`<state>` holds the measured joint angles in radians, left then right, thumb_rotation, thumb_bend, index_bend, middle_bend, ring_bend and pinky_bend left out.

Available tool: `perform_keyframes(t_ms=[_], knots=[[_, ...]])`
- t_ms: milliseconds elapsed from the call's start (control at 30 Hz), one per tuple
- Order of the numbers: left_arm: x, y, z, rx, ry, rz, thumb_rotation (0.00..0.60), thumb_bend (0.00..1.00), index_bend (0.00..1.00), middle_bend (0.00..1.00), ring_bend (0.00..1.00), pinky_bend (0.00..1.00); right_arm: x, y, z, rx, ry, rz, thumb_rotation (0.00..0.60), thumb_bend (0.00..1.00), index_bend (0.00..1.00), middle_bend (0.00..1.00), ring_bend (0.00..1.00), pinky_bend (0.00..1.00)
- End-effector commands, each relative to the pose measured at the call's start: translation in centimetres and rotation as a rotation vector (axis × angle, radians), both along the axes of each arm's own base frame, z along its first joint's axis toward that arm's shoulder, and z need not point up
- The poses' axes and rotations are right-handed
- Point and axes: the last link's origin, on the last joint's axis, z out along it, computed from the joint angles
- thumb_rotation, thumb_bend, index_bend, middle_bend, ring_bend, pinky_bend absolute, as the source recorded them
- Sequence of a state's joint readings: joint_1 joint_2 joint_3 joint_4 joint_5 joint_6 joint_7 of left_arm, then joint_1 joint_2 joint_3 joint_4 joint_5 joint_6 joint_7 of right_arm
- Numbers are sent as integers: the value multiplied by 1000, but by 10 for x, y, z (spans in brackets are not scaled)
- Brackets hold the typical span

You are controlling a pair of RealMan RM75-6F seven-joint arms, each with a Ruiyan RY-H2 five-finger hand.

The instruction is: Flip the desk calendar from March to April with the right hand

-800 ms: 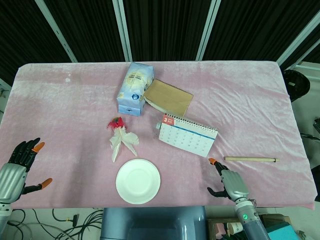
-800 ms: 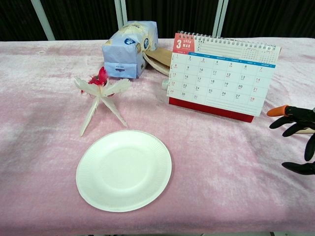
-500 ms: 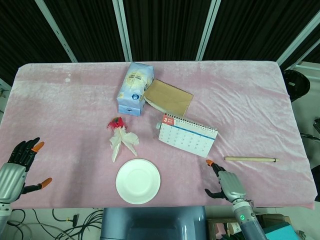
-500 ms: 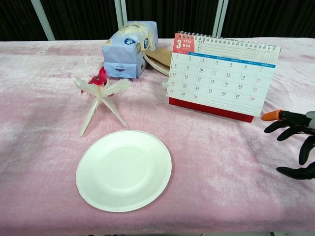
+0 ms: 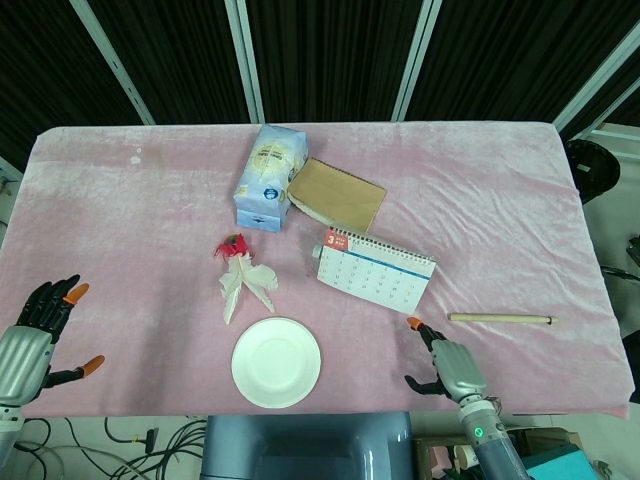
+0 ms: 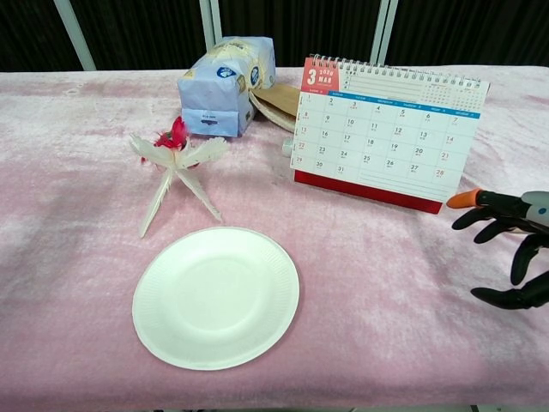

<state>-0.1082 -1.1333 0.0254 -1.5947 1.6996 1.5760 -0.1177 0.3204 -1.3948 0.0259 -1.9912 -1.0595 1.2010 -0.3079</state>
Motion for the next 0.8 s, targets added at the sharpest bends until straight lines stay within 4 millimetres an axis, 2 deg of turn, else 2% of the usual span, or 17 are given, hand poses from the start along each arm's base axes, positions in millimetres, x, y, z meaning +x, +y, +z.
perform_keyframes(t_ms=[33,300,400,467,533,633,800], knots=[[0,0,0,-2,0,0,600,0,0,0,0,0,2,-1,0,0,-3,1,600,219,84,139,178,434],[0,1,0,-2,-3,4,600,0,0,0,0,0,4,-5,-3,2,-3,-8,600,219,79,145,187,435],[0,1,0,-3,-3,5,600,0,0,0,0,0,4,-7,-4,6,-2,-13,600,219,76,266,325,465],[0,1,0,-2,-3,6,600,0,0,0,0,0,5,-9,-5,4,-2,-18,600,223,76,406,474,528],[-1,1,0,0,-3,6,600,0,0,0,0,0,5,-10,-6,6,-8,-25,600,229,76,484,553,585],[-1,1,1,1,-5,7,600,0,0,0,0,0,6,-13,-7,9,-9,-32,600,232,73,530,596,627],[-1,1,1,1,-7,7,600,0,0,0,0,0,6,-16,-10,12,-2,-44,600,233,71,532,598,628]])
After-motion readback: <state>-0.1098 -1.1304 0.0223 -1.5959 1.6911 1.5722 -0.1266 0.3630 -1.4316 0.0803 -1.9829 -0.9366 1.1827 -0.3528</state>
